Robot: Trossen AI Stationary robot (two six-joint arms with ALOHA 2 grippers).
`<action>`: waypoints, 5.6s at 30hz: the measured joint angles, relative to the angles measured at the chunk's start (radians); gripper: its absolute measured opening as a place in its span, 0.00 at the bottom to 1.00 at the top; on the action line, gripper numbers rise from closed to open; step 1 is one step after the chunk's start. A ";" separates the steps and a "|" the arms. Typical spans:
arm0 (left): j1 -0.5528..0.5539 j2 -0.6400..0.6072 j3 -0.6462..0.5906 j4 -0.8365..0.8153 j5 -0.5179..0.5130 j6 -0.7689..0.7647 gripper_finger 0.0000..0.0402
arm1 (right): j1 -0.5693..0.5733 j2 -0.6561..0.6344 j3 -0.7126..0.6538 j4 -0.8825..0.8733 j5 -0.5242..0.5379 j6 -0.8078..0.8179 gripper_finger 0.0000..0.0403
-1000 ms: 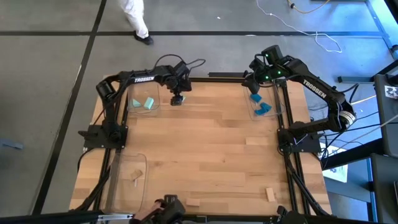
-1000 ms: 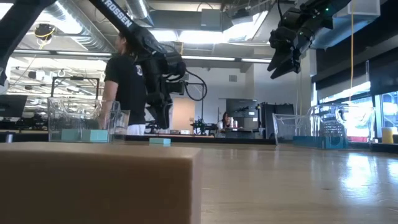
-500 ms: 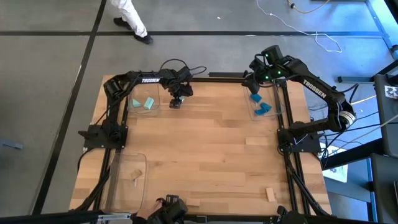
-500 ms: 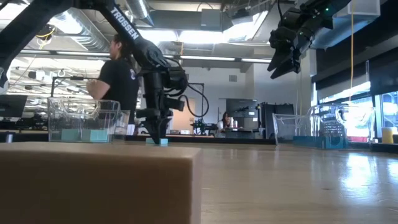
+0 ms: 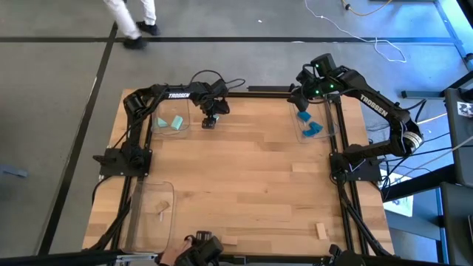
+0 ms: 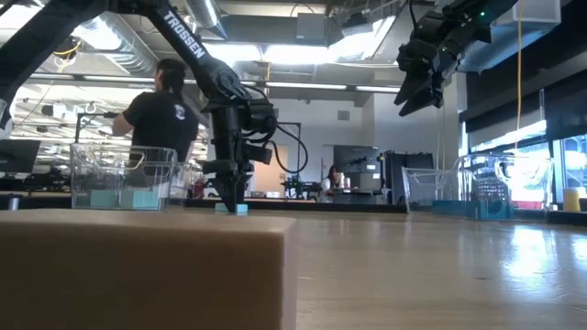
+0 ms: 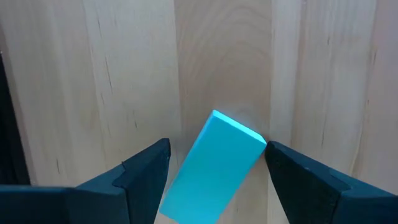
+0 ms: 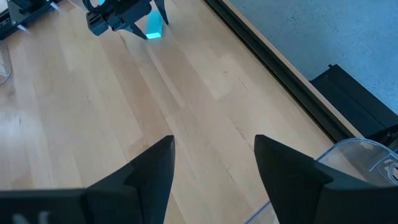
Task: Sort & place blocks by color
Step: Put the light blue block into the top left transparent bin, then put the left brown block into the bottom transparent bin
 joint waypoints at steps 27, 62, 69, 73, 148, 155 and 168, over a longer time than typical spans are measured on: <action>-0.040 -0.049 0.000 -0.045 0.037 -0.208 0.29 | 0.000 0.000 0.000 0.000 0.000 0.000 0.55; 0.218 -0.380 0.120 -0.614 -0.187 -0.756 0.29 | 0.000 0.000 0.000 0.001 0.000 0.000 0.55; 0.285 -0.380 -0.139 -0.491 -0.164 -0.779 0.29 | 0.000 0.000 0.000 0.002 0.000 0.000 0.55; 0.295 -0.380 -0.225 -0.399 -0.127 -0.779 0.29 | 0.000 0.000 0.000 0.002 0.000 0.000 0.55; -0.726 -0.945 -0.155 -0.450 0.132 -0.760 0.48 | 0.964 0.047 0.000 0.188 0.105 -0.145 0.55; -0.830 -1.038 -0.155 -0.479 0.128 -0.745 0.48 | 1.195 0.194 0.000 0.420 0.272 0.146 0.55; -0.908 -1.099 -0.155 -0.579 0.117 -0.759 0.48 | 1.408 0.561 0.000 0.858 0.427 0.393 0.55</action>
